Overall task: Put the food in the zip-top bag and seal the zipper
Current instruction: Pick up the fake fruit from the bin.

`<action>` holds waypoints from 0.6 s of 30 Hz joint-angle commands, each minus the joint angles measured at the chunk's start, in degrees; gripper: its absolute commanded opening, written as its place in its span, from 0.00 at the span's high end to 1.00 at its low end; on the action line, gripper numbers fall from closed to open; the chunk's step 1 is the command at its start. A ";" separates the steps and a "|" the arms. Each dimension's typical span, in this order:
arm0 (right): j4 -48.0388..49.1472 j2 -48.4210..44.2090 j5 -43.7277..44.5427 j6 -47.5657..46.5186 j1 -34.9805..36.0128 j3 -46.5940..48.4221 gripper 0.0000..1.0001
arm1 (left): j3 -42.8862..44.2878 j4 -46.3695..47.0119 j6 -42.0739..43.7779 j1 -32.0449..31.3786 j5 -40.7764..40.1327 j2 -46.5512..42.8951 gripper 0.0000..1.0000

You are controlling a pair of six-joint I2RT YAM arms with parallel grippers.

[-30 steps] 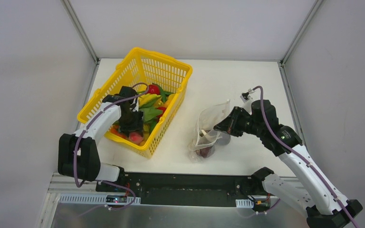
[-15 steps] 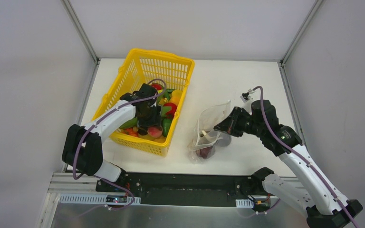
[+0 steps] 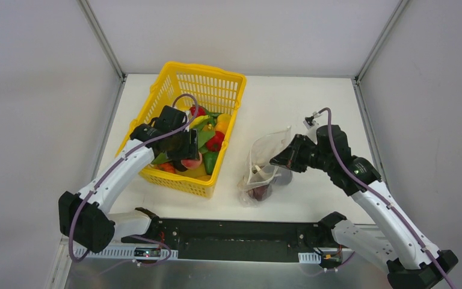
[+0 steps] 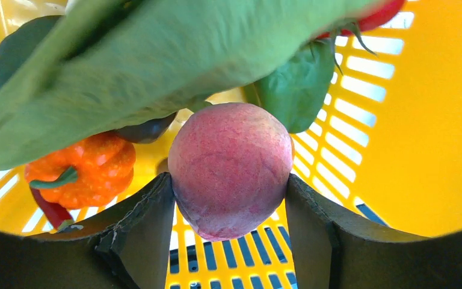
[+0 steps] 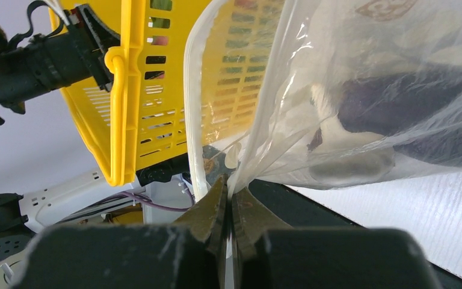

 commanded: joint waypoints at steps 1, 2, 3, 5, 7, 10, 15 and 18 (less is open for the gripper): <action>2.16 0.07 -0.73 0.35 0.23 2.98 0.95 | 0.61 -3.19 4.07 0.21 1.98 -5.65 0.62; 2.21 0.26 -0.87 0.39 0.23 2.97 0.95 | 0.76 -3.58 4.25 0.21 2.15 -6.73 0.62; 2.36 0.36 -1.09 0.43 0.24 2.97 0.95 | 1.10 -3.89 4.41 0.21 2.17 -7.48 0.62; 2.80 0.52 -1.44 0.55 0.22 2.81 0.96 | 1.94 -4.67 4.84 0.21 2.55 -8.39 0.62; 2.96 0.69 -1.66 0.54 0.22 3.07 0.96 | 3.21 -6.03 5.10 0.21 2.92 -8.97 0.62; 2.83 0.82 -1.83 0.42 0.20 3.76 0.96 | 4.34 -7.10 5.14 0.21 3.41 -10.46 0.62; 2.45 0.88 -2.80 -0.17 0.23 4.75 0.96 | 6.75 -7.58 5.21 0.20 4.90 -14.45 0.62; 2.23 1.22 -3.57 -0.16 0.21 5.23 0.97 | 8.12 -6.33 4.50 0.21 7.03 -17.39 0.62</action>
